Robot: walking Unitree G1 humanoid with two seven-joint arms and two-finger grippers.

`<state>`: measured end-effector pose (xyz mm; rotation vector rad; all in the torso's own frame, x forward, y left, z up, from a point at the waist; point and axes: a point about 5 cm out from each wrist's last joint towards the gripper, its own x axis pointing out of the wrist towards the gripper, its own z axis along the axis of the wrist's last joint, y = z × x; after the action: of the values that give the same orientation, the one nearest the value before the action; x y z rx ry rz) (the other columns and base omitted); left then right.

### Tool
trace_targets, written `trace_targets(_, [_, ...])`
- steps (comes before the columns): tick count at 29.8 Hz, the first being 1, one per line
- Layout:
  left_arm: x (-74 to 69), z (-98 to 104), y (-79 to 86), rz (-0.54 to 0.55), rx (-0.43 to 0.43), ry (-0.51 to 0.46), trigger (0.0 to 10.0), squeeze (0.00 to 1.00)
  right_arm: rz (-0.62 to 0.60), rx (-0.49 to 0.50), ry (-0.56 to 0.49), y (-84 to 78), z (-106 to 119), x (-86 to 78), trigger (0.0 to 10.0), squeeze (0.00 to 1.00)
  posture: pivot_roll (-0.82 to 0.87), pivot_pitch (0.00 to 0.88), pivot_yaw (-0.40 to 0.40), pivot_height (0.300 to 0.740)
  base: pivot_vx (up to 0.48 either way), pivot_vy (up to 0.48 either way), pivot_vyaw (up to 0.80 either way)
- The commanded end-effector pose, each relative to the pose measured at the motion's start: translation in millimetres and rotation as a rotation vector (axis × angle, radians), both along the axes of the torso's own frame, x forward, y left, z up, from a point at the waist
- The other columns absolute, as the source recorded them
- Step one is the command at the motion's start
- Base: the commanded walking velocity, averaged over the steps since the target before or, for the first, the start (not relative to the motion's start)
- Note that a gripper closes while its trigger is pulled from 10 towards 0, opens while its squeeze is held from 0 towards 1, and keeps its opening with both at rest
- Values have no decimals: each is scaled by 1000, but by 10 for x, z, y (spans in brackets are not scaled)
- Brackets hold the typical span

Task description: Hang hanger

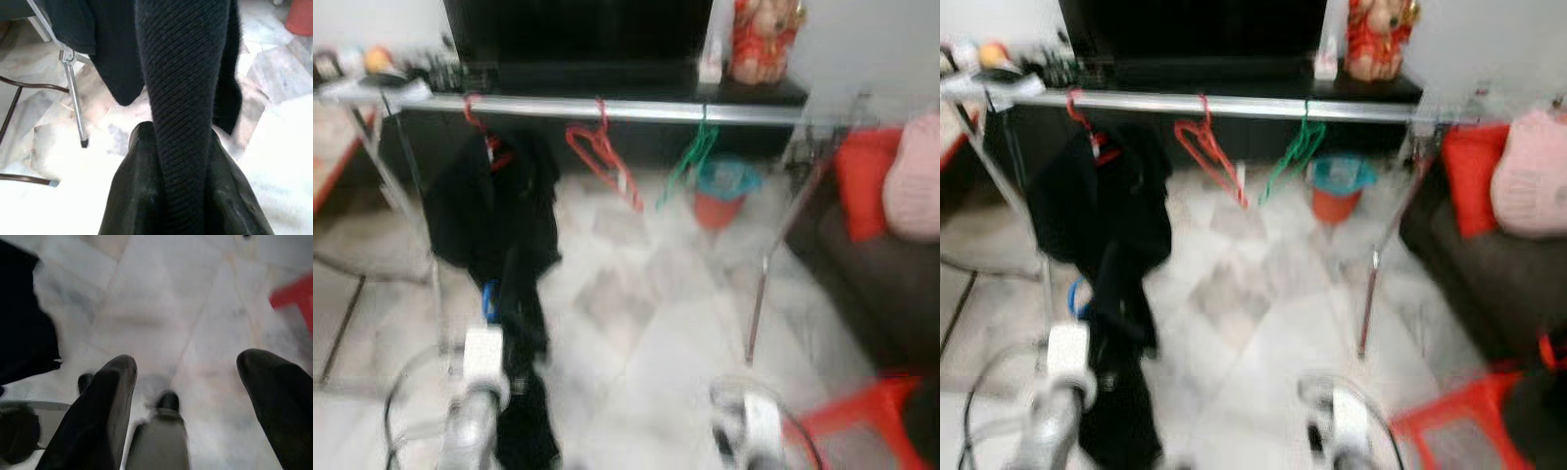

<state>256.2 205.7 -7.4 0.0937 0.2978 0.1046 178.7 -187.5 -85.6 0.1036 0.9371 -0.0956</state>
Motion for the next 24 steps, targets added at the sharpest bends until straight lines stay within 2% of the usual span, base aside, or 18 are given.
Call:
trace_targets(1, [60,82,42,7,7,-40,10000,0,-5,5,-3,11,7,19,10000,0,27,0,-19,740,-349,0,0])
trace_targets(18, [88,103,3,-33,-5,-44,10000,0,-2,5,-1,23,5,18,10000,0,31,0,-16,740,-345,0,0])
trace_targets(24, [159,187,-121,-150,-2,-79,10000,0,-2,6,-3,23,2,9,10000,0,29,0,-11,740,-210,0,0])
